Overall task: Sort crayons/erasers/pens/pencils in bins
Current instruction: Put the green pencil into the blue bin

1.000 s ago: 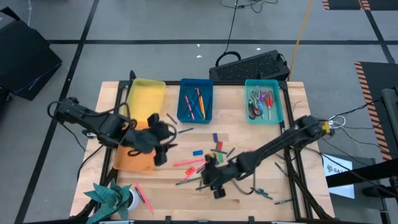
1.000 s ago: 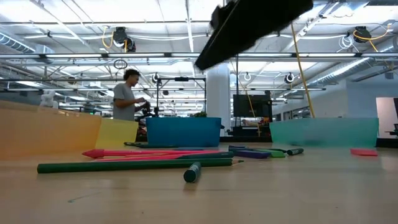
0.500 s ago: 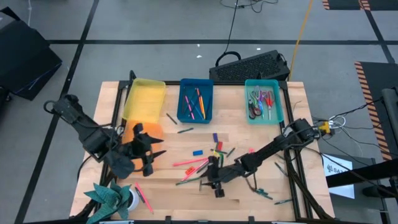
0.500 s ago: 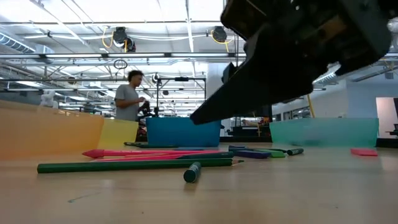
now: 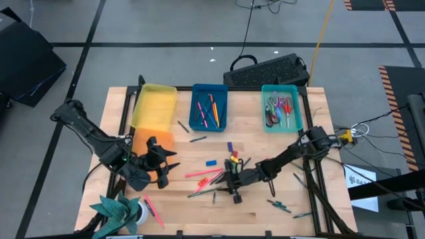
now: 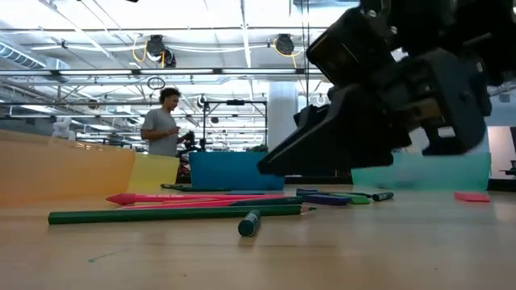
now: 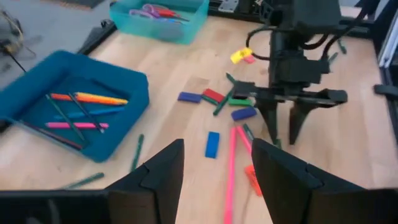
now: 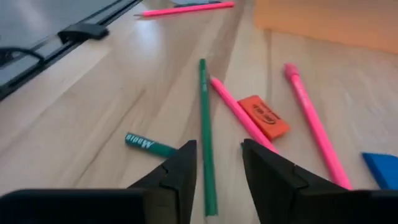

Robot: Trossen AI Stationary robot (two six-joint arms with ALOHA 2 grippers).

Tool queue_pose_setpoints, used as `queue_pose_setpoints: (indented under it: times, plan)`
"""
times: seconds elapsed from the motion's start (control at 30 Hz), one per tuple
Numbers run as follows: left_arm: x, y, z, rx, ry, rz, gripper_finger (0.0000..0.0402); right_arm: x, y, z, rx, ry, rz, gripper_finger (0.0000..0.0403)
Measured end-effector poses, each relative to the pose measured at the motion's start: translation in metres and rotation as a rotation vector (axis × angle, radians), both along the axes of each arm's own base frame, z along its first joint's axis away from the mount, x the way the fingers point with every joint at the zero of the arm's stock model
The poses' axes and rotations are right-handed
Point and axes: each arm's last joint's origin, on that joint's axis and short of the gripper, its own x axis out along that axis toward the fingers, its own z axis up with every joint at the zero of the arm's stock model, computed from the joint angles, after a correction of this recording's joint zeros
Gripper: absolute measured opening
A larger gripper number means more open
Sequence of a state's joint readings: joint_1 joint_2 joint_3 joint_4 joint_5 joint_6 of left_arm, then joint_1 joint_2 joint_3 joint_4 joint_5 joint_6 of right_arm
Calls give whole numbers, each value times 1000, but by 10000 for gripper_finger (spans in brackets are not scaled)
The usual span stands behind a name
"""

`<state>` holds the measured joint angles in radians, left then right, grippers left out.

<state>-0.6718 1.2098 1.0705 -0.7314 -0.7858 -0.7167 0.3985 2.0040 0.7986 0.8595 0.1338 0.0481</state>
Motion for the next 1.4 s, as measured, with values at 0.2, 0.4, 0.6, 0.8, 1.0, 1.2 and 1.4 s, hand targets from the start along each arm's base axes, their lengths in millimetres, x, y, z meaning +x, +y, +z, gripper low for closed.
queue_pose_setpoints:
  times: [0.2,0.4,0.6,0.8,1.0,1.2,1.4]
  plan:
    - [7,4,3,-34,-44,29,191,2,2,-24,25,-37,5,110]
    - [10,2,7,-6,-71,-9,191,2,2,-41,37,-20,-2,109]
    - [13,3,9,24,-87,-21,191,-1,0,-50,38,56,-27,103]
    - [14,3,10,18,-97,-23,191,-2,0,-52,13,79,-22,56]
    - [16,1,14,25,-124,-45,191,-2,-2,-54,-35,81,6,22]
    - [19,8,27,-8,-145,-34,191,-2,-2,-39,-93,79,50,26]
    - [24,18,47,27,-166,-11,191,-11,-5,10,-127,141,105,22]
